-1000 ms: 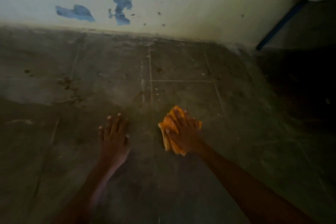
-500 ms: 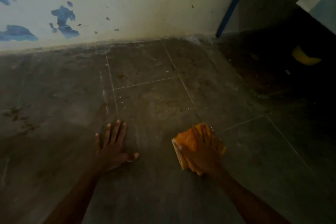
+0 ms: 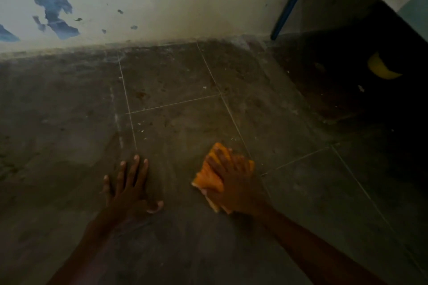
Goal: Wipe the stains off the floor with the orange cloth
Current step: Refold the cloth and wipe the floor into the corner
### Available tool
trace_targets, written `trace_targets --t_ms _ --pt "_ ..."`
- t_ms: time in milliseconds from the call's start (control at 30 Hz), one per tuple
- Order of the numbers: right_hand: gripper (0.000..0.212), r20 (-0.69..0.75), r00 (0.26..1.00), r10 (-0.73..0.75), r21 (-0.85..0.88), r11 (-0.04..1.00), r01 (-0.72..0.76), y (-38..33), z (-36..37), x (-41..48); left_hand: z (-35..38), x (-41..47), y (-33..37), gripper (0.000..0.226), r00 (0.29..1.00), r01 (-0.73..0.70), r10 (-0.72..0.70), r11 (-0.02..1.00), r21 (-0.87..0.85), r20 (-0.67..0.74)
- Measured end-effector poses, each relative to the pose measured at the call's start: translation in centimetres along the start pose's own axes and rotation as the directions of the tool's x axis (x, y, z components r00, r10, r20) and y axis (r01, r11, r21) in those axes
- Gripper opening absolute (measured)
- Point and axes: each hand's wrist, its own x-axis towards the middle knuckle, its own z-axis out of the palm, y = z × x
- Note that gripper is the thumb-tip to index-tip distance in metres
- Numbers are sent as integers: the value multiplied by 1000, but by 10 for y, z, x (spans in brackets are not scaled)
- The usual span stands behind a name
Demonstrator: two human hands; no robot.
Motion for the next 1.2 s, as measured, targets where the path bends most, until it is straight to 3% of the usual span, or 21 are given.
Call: trace_targets --t_ms 67,167,300,400,467,533,567,633,733,800,867,933,1000,1033,1100,1200 --pt "97 4 978 207 11 978 -207 48 1 -41 2 2 -2 125 1000 19 -19 1000 19 16" --pt "107 56 877 478 52 875 -480 107 -15 -51 5 1 2 126 999 47 -47 998 29 15" --pt "97 78 808 584 234 777 -584 100 -36 24 -1 -2 16 124 995 95 -95 995 14 40" --pt "90 85 881 465 215 855 -471 42 -39 79 1 3 17 126 995 96 -94 995 -41 36" --pt "84 50 984 169 102 980 -174 -3 -28 75 2 2 13 130 995 95 -93 994 -62 27" --pt "83 -27 988 -150 35 988 151 -32 -12 39 1 4 6 134 998 70 -70 997 -37 10" --pt "84 -70 967 -244 20 969 246 -30 -3 19 1 4 5 134 999 53 -53 998 -26 3" --pt "86 -107 972 -208 0 978 210 -10 2 4 4 3 1 133 999 23 -24 999 -27 -37" --pt "86 -120 966 228 52 973 -223 4 -15 74 7 -4 6 130 998 35 -36 999 -18 -44" --pt "86 -41 933 358 147 926 -348 -21 -28 142 3 -5 12 131 997 29 -34 998 -60 -71" --pt "88 -28 975 218 83 973 -216 -70 -27 182 -7 -8 9 123 992 7 -22 993 -116 -123" --pt "86 -40 991 -129 -16 992 128 -111 -18 167 -19 -13 -8 114 978 47 -72 991 -129 -195" --pt "83 -36 912 -408 -113 909 402 -108 -7 119 -24 -18 -33 123 959 169 -194 977 -133 -208" --pt "83 -14 881 -472 -139 874 466 -91 -7 102 -24 -18 -44 130 956 202 -225 970 -134 -189" --pt "82 -20 880 -474 -168 870 464 -54 -14 111 -21 -17 -54 134 958 223 -237 970 -100 -161" --pt "85 -6 989 -151 -79 985 150 -59 -33 198 -15 -11 -53 132 951 244 -254 967 -78 -178"
